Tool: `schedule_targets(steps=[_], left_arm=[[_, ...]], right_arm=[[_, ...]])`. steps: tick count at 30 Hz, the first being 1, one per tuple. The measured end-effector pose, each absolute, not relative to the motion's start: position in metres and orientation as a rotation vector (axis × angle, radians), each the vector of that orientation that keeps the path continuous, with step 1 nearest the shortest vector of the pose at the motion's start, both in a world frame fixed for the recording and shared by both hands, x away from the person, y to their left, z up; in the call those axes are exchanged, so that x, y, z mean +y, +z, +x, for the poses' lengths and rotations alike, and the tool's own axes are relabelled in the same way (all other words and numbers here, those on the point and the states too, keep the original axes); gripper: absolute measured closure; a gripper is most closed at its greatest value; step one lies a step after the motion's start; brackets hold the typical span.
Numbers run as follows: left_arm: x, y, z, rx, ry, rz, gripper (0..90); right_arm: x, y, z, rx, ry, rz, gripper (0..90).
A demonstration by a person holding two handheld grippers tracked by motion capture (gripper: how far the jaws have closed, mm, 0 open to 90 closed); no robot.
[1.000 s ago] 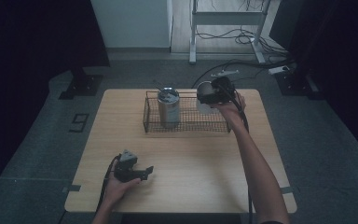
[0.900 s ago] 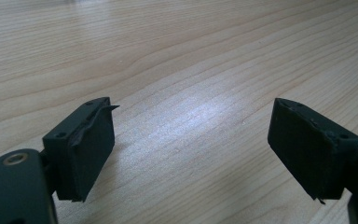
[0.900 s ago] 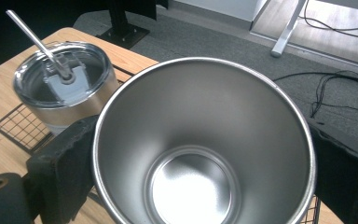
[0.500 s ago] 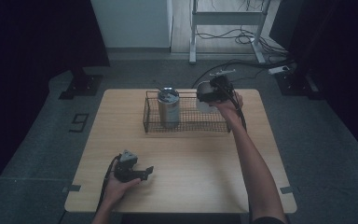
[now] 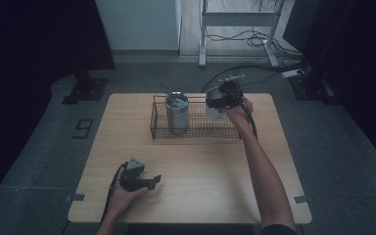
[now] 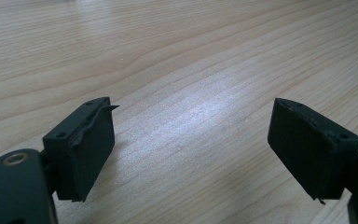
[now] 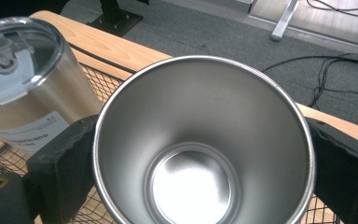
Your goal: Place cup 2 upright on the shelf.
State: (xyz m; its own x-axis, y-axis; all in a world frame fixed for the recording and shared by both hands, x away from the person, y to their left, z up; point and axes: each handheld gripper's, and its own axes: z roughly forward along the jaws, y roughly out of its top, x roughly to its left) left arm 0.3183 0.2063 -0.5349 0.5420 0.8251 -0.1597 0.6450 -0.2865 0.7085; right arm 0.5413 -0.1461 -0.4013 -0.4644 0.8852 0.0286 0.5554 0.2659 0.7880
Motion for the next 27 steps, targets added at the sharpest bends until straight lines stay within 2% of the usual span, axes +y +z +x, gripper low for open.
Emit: schedule_targets(steps=[27], left_arm=[[0.204,-0.538,0.319,1.185,0.307,2.042,15.1]], right_arm=[[-0.152,-0.445,0.552,2.170,1.000,1.385,5.7]])
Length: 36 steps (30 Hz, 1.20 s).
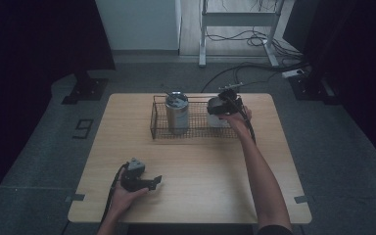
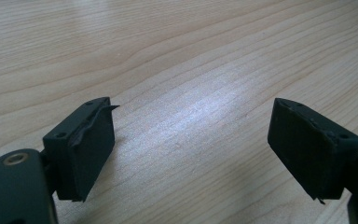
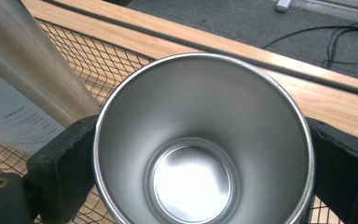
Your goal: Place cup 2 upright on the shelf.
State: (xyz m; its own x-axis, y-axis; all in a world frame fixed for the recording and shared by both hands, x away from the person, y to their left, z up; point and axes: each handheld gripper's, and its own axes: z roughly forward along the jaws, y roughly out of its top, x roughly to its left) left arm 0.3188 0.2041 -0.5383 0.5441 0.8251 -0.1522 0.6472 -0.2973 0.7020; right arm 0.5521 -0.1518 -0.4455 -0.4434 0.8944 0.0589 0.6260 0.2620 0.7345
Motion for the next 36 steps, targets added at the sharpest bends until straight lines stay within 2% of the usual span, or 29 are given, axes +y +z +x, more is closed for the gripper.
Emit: schedule_targets(steps=[22,36], left_arm=[[0.202,-0.541,0.319,1.183,0.300,2.056,15.1],[0.199,-0.542,0.318,1.175,0.292,2.071,15.1]], right_arm=[[-0.152,-0.469,0.556,2.205,0.927,1.413,5.7],[-0.153,-0.471,0.549,2.210,0.932,1.395,5.0]])
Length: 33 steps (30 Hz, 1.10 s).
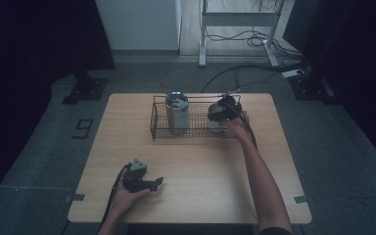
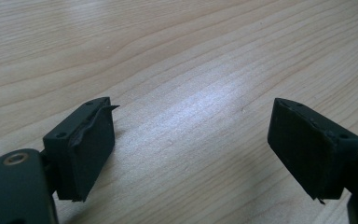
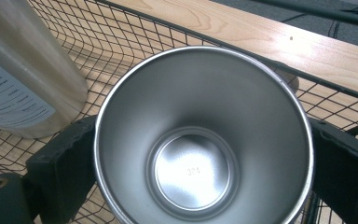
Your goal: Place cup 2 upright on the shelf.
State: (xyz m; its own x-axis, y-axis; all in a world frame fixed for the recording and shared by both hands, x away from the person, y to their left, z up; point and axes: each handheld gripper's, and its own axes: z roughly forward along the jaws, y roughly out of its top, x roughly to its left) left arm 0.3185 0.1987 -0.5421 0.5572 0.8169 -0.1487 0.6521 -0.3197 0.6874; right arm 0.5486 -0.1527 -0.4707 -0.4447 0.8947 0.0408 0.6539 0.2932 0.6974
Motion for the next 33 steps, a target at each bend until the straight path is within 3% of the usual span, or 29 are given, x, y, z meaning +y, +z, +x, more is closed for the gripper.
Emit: schedule_targets(steps=[7,33], left_arm=[[0.198,-0.543,0.319,1.176,0.292,2.073,15.1],[0.200,-0.542,0.319,1.188,0.297,2.071,15.1]], right_arm=[[-0.156,-0.469,0.546,2.180,0.963,1.390,0.0],[-0.171,-0.437,0.505,2.064,1.104,1.339,0.4]])
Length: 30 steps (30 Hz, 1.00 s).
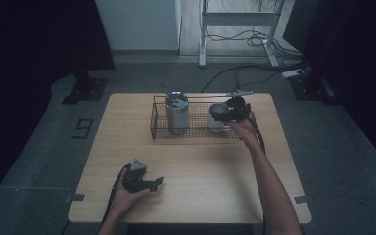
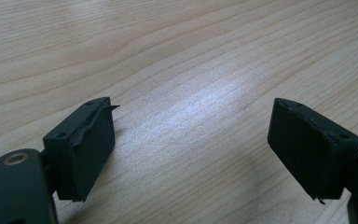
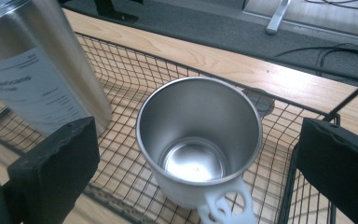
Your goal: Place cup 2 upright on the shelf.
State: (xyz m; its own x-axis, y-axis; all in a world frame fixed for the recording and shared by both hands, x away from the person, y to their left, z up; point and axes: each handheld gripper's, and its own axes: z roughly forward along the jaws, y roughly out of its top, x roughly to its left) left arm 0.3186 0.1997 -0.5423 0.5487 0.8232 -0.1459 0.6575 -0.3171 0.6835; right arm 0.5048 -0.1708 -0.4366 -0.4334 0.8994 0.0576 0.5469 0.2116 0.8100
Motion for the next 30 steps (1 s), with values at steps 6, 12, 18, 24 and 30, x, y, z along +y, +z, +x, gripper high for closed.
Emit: schedule_targets(steps=[6,12,18,24,30], left_arm=[[0.200,-0.542,0.318,1.189,0.298,2.072,15.1],[0.200,-0.542,0.318,1.190,0.295,2.074,15.1],[0.199,-0.542,0.318,1.191,0.296,2.073,15.1],[0.199,-0.542,0.318,1.189,0.296,2.076,15.1],[0.200,-0.542,0.318,1.188,0.298,2.076,15.1]], right_arm=[[-0.179,-0.440,0.488,2.060,1.146,1.324,1.9],[-0.184,-0.444,0.468,2.068,1.175,1.297,4.1],[-0.188,-0.447,0.449,2.062,1.191,1.270,6.1],[-0.195,-0.450,0.430,2.051,1.223,1.271,6.9],[-0.201,-0.459,0.407,2.057,1.235,1.250,7.5]])
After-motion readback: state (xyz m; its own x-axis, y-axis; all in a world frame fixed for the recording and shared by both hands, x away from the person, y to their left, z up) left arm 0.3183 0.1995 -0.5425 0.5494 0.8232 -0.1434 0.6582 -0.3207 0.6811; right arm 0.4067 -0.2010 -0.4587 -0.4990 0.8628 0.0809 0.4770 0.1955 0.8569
